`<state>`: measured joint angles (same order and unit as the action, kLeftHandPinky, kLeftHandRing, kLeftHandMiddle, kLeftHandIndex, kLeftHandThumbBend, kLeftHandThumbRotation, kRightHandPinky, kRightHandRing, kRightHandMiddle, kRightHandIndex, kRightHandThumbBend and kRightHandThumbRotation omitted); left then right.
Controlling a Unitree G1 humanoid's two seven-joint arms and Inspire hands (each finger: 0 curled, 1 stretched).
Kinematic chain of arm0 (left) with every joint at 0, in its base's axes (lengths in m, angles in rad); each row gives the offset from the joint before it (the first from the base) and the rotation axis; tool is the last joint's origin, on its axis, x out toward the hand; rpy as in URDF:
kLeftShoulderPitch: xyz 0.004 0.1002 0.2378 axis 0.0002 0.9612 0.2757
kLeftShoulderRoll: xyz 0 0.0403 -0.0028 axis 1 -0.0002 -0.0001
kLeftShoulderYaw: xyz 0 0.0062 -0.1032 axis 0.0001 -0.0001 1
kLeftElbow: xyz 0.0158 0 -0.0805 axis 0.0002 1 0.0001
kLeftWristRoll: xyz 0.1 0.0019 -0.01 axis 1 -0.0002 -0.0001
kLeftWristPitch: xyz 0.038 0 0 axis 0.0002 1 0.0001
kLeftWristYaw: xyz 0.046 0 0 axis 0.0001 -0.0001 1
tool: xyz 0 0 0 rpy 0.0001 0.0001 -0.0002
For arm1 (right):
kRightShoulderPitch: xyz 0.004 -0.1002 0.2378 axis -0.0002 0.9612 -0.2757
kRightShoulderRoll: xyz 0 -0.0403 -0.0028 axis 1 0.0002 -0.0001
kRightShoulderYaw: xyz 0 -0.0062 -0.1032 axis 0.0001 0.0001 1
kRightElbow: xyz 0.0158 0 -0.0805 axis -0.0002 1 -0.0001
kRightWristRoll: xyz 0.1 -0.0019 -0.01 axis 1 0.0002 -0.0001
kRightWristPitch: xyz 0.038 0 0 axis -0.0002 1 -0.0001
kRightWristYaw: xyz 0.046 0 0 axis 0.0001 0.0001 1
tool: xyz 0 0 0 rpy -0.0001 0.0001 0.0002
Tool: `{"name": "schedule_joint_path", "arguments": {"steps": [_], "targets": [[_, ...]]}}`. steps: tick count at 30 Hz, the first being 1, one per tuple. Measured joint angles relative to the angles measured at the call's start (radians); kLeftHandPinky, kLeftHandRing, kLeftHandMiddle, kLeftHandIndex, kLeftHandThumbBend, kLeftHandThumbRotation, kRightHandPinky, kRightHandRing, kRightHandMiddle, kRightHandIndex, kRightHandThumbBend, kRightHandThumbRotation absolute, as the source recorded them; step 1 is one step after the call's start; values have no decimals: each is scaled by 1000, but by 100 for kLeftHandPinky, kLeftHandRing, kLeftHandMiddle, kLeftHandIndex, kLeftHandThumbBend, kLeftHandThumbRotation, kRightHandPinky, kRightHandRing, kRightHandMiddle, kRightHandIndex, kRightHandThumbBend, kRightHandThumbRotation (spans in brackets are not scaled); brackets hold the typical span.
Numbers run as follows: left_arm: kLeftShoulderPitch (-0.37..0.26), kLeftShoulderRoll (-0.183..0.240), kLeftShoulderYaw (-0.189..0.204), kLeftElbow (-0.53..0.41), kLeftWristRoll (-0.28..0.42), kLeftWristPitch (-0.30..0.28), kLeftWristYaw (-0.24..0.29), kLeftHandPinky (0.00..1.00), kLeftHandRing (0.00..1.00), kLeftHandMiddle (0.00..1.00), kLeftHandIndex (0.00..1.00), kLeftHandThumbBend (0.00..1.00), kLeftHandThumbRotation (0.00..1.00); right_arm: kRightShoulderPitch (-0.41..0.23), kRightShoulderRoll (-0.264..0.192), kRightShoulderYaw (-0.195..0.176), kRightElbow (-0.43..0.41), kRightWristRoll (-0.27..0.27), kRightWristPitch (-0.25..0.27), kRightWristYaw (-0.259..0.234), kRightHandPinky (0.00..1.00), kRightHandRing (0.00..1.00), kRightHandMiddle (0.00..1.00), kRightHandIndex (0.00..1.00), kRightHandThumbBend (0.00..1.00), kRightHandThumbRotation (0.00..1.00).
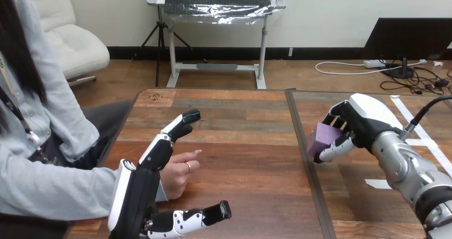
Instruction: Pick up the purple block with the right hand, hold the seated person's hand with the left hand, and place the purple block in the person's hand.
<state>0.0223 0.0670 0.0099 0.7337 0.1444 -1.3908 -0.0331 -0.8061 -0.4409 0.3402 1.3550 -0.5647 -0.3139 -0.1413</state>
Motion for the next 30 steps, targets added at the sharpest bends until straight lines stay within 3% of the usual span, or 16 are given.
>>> {"name": "schedule_joint_path", "arguments": {"steps": [30], "targets": [[0,14,9,0,-16,3,0,88,89,87,83,100,40,29,-1,-116,-86,156,-80,1,34,39,46,51,78,0]]}}
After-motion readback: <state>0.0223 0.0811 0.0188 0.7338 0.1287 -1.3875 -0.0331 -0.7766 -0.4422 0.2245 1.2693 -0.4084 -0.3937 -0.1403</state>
